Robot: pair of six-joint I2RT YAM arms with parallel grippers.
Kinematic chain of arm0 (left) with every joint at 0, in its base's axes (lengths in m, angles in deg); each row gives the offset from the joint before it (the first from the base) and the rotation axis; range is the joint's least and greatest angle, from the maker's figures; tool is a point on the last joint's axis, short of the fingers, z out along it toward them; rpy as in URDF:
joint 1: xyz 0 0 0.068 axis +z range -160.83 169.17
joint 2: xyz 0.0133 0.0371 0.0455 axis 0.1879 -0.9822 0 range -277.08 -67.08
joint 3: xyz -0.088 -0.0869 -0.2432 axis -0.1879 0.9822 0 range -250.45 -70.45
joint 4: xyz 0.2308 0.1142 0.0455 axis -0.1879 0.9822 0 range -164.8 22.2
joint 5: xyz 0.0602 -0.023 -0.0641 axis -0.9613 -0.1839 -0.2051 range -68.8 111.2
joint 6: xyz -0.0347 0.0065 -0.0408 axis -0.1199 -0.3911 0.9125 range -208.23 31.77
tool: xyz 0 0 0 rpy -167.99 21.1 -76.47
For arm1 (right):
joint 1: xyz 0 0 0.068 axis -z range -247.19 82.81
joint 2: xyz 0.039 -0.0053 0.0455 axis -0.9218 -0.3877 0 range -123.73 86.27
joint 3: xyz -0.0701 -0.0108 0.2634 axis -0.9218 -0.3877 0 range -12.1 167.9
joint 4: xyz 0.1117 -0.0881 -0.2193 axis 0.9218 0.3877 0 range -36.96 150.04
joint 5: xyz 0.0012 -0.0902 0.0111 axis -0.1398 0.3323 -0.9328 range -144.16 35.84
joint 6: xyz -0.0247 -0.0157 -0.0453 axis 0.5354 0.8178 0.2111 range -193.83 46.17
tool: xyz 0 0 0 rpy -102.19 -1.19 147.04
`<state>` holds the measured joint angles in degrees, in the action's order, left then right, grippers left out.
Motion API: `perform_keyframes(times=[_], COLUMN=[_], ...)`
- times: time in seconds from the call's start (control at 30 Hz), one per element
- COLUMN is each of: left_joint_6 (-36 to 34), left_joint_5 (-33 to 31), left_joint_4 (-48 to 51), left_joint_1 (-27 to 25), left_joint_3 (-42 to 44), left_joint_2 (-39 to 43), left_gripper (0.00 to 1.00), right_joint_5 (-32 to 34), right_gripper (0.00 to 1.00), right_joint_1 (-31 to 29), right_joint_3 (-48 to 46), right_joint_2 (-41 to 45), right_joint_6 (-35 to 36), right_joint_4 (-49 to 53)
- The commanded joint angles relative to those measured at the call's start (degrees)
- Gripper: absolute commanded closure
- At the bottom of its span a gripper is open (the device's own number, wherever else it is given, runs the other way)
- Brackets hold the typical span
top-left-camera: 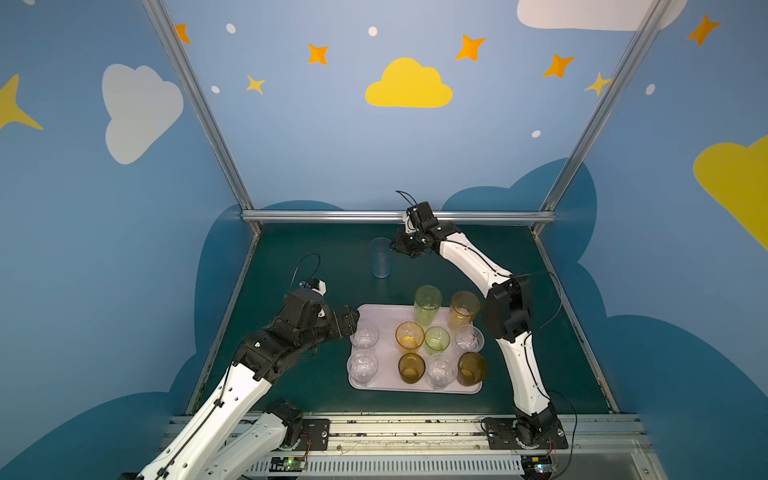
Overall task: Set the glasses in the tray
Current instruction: 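Lower the right gripper around the frosted blue glass rim and close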
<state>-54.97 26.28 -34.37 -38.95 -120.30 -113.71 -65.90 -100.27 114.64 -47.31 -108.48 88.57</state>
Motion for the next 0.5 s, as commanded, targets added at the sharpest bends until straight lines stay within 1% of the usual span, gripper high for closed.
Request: perform_keyframes(times=[0.0, 0.23, 0.47], left_joint_6=[-0.6, -0.8, -0.9], left_joint_5=[-0.5, -0.4, -0.6], left_joint_4=[-0.4, -0.3, -0.3], left_joint_1=[0.4, 0.7, 1.0], left_joint_3=[0.4, 0.6, 1.2], left_joint_2=[0.0, 0.0, 0.2], left_gripper=[0.0, 0.0, 0.0], right_joint_5=[-1.1, -1.1, 0.4], right_gripper=[0.69, 0.7, 0.72], right_joint_1=[0.2, 0.1, 0.2], right_joint_3=[2.4, 3.0, 3.9], right_joint_2=[-1.2, -1.9, -2.6], right_joint_6=[0.3, 0.4, 0.6], right_joint_4=[1.8, 2.2, 3.7])
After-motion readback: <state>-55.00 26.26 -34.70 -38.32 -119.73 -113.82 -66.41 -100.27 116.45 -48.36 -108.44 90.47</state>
